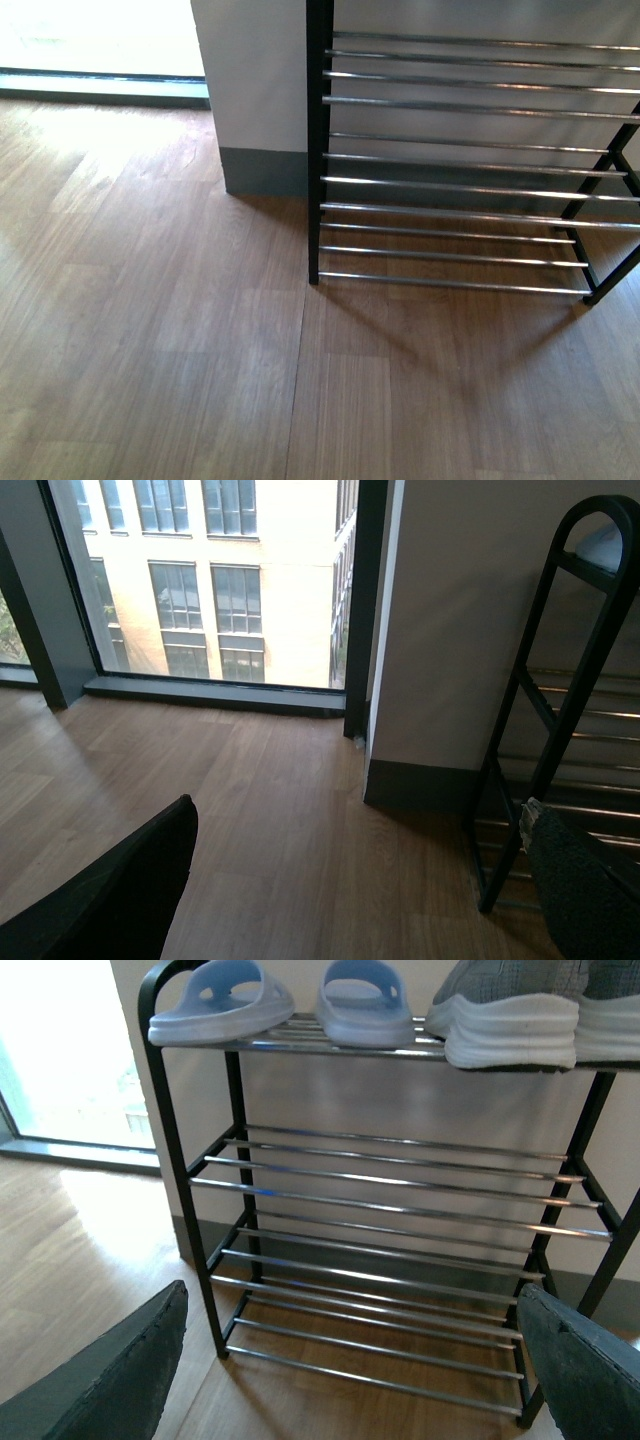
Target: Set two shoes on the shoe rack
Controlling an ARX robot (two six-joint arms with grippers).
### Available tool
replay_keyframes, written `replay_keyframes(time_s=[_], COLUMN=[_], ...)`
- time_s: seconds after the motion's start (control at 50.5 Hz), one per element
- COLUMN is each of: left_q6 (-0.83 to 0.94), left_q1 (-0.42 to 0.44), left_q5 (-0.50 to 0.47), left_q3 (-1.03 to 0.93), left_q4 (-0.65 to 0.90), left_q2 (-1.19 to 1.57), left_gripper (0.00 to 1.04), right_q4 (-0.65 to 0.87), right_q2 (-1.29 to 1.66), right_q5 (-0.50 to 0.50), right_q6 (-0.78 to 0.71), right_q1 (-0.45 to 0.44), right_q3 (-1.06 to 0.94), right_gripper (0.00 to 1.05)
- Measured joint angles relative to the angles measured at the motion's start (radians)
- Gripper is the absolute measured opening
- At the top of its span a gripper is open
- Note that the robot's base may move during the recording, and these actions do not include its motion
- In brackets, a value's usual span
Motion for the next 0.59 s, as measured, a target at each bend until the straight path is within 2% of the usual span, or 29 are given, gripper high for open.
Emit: replay_keyframes(time_s=[0.595], left_q6=[0.0], left_q1=[0.0], left_q5=[0.0], left_q3=[0.0], left_q4=[0.0], left_q2=[0.0], left_gripper=[0.95], right_q4=[0.0], right_q2=[0.001], right_q5=[0.001], right_q6=[0.0], right_q1=[0.0], right_q3=[0.0], right_gripper=[0.95])
